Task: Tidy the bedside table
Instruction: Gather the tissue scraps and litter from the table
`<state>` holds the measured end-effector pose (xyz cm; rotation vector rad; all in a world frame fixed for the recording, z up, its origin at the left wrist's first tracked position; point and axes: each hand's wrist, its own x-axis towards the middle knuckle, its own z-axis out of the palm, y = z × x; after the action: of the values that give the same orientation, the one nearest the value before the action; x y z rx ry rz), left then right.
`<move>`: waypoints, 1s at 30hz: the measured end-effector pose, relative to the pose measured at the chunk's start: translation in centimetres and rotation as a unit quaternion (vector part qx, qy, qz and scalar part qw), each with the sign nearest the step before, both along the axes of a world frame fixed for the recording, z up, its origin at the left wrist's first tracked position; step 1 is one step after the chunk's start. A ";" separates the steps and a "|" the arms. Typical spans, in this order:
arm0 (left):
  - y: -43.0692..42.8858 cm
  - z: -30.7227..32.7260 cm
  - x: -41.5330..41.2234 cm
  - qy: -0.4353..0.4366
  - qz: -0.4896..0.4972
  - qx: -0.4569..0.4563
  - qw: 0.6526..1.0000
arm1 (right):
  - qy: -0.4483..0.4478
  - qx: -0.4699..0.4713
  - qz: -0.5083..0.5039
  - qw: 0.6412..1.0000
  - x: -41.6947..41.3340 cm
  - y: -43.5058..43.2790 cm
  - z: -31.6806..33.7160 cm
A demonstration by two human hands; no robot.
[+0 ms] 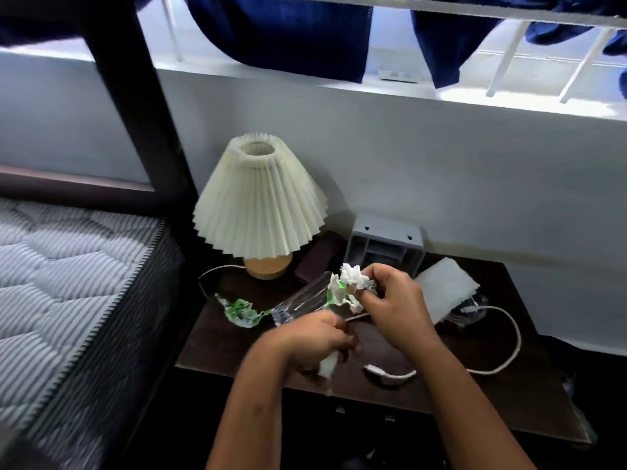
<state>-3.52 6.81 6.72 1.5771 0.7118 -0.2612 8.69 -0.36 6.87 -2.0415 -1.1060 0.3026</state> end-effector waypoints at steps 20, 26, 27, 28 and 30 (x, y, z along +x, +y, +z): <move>6.8 -8.5 -6.8 0.243 0.255 0.364 0.862 | 0.085 -0.027 -0.005 0.996 -6.0 4.0 -3.8; 5.9 -4.6 -7.5 0.067 0.409 0.309 0.856 | 0.159 0.018 -0.087 0.983 -2.3 2.4 -1.7; 5.6 -3.6 -6.9 0.017 0.442 0.265 0.857 | 0.167 0.023 -0.092 0.981 -1.9 1.8 -1.4; 5.0 -2.7 -6.0 -0.038 0.471 0.203 0.857 | 0.177 0.026 -0.094 0.979 -1.7 1.2 -1.1; 3.3 -1.6 -3.8 -0.145 0.491 0.065 0.857 | 0.211 0.041 -0.095 0.972 -1.8 0.0 -0.7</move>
<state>-7.30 10.08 5.15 1.1505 1.2054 0.7795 6.86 -0.37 6.20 -1.8768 -0.6463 0.5542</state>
